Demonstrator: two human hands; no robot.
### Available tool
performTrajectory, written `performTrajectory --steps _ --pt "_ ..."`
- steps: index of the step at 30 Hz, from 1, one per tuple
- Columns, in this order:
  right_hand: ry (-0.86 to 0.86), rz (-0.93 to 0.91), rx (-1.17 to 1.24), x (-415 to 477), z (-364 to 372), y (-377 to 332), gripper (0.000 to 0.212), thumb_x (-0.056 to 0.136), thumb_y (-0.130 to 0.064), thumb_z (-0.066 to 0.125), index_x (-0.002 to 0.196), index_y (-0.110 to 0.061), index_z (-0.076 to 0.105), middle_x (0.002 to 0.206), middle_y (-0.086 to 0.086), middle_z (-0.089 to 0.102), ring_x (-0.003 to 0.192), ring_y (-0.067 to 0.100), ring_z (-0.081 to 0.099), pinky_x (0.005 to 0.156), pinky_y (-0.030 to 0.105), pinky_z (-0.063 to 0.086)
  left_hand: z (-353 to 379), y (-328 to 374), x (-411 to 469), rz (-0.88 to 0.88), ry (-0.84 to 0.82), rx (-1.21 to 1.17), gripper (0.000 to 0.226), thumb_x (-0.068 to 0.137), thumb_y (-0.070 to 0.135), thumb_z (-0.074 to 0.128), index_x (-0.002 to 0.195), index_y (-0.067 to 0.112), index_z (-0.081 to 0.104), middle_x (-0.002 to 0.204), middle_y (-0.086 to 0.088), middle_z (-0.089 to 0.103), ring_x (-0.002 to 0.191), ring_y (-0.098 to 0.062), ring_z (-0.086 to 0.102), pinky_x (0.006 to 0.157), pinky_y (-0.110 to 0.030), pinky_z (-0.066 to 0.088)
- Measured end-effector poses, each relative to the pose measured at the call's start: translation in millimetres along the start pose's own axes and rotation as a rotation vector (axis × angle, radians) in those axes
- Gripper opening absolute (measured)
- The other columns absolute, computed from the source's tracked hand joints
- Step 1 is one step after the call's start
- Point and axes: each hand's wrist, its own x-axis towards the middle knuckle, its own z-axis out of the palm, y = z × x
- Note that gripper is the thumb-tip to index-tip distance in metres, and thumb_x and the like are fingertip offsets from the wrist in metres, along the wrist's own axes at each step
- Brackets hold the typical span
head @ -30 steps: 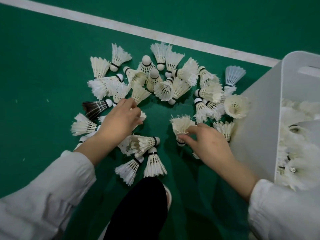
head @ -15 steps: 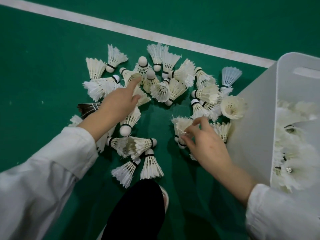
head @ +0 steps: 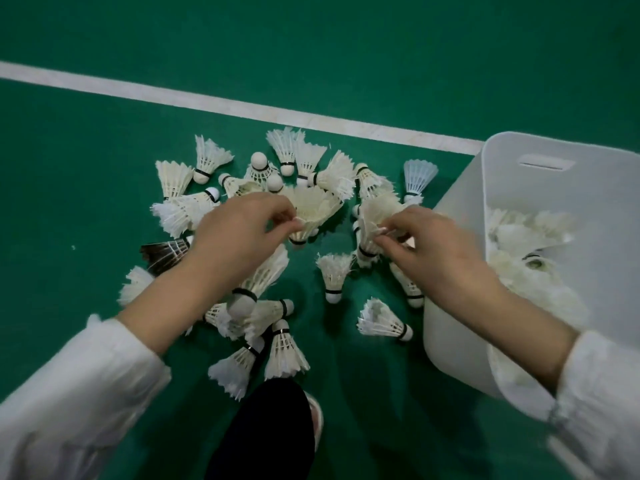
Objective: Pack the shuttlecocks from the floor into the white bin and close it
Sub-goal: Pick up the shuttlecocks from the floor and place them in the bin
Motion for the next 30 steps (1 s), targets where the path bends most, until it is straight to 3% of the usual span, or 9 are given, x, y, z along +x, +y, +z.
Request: performTrajectory --steps 6,9,13,18,21,24,28,30 --pt "0.142 0.158 -0.037 -28 -77 45 0.015 0.089 -0.036 0.056 0.096 -0.023 0.060 0.085 -0.007 0.057 0.081 0.020 0.060 0.067 0.030 0.041 -11 76 5 0.139 -0.003 -0.092 0.019 0.088 0.042 0.054 0.097 0.028 0.064 0.091 0.015 0.061 0.063 0.006 0.042 0.058 -0.026 0.037" --pt "0.170 0.294 0.062 -71 -102 78 0.015 0.085 -0.037 0.062 0.086 -0.022 0.059 0.077 -0.008 0.063 0.067 0.016 0.058 0.056 0.026 0.038 -7 119 5 0.221 -0.010 -0.117 0.019 0.089 0.042 0.053 0.096 0.028 0.064 0.089 0.016 0.060 0.062 0.008 0.041 0.056 -0.022 0.035" --pt "0.197 0.461 0.210 -123 -116 120 0.015 0.083 -0.035 0.065 0.082 -0.020 0.062 0.072 -0.009 0.061 0.063 0.013 0.054 0.053 0.024 0.036 5 161 4 0.297 -0.041 -0.134 0.019 0.087 0.044 0.053 0.095 0.031 0.064 0.087 0.019 0.059 0.064 0.010 0.042 0.058 -0.024 0.034" --pt "-0.117 0.590 -0.154 -151 -89 174 0.017 0.087 -0.027 0.059 0.093 -0.020 0.073 0.097 0.001 0.072 0.084 0.023 0.062 0.065 0.029 0.042 20 192 3 0.353 -0.115 -0.099 0.020 0.086 0.044 0.054 0.099 0.033 0.064 0.090 0.023 0.058 0.066 0.019 0.042 0.059 -0.017 0.033" --pt "-0.325 0.564 -0.320 -149 -67 194 0.019 0.085 -0.023 0.056 0.095 -0.017 0.071 0.102 0.005 0.070 0.093 0.027 0.063 0.078 0.031 0.050 29 205 2 0.386 -0.157 -0.062 0.023 0.085 0.045 0.053 0.101 0.033 0.064 0.089 0.024 0.056 0.063 0.016 0.041 0.058 -0.017 0.031" --pt "-0.433 0.490 -0.498 -141 -51 202 0.020 0.085 -0.016 0.052 0.100 -0.013 0.064 0.104 0.007 0.066 0.096 0.029 0.063 0.076 0.030 0.047 38 213 4 0.392 -0.174 -0.057 0.025 0.084 0.047 0.051 0.101 0.034 0.064 0.090 0.024 0.056 0.065 0.019 0.043 0.057 -0.017 0.030" --pt "-0.604 0.487 -0.444 -133 -34 206 0.025 0.082 -0.016 0.061 0.106 -0.008 0.061 0.103 0.011 0.063 0.086 0.027 0.058 0.071 0.027 0.041 50 218 2 0.399 -0.201 -0.068 0.025 0.085 0.046 0.052 0.102 0.033 0.064 0.091 0.021 0.060 0.070 0.026 0.041 0.057 -0.012 0.027" --pt "-0.666 0.494 -0.353 -128 -29 209 0.033 0.077 -0.020 0.071 0.106 -0.007 0.062 0.091 0.011 0.058 0.081 0.024 0.054 0.069 0.025 0.038 55 218 2 0.400 -0.215 -0.061 0.029 0.083 0.050 0.049 0.102 0.034 0.064 0.091 0.023 0.059 0.074 0.025 0.041 0.058 -0.010 0.027"
